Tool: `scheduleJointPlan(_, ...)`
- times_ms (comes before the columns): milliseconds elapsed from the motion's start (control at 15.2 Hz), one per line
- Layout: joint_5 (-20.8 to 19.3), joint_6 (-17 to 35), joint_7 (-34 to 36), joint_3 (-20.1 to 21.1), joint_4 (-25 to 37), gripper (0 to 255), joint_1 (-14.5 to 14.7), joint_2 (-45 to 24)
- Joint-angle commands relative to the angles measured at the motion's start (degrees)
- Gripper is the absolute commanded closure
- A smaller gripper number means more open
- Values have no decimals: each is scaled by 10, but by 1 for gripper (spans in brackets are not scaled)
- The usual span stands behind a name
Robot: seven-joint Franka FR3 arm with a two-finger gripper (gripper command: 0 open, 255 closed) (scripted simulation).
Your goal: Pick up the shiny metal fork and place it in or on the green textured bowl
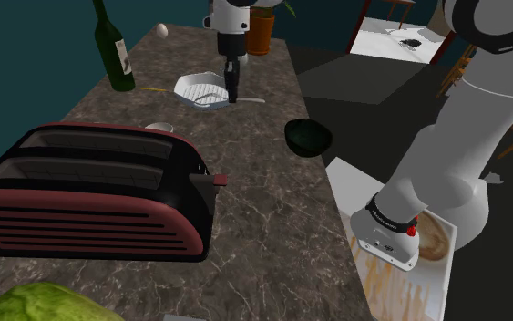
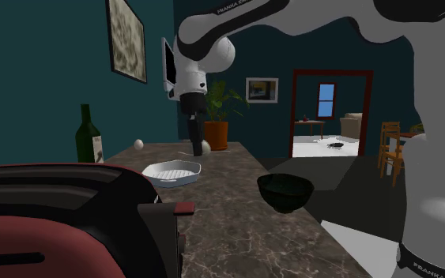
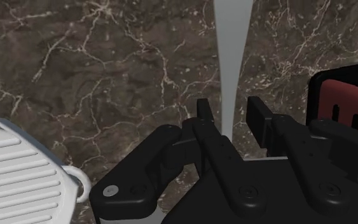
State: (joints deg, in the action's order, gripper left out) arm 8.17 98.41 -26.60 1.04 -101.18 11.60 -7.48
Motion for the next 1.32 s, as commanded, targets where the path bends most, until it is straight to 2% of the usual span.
scheduleJointPlan(0, 0, -11, 1, 0, 8, 255, 0, 3)
scheduleJointPlan(594, -14, 20, -64, -33, -206, 255, -33, 177)
scheduleJointPlan(1254, -65, 7, -140, -86, -378, 255, -82, 356)
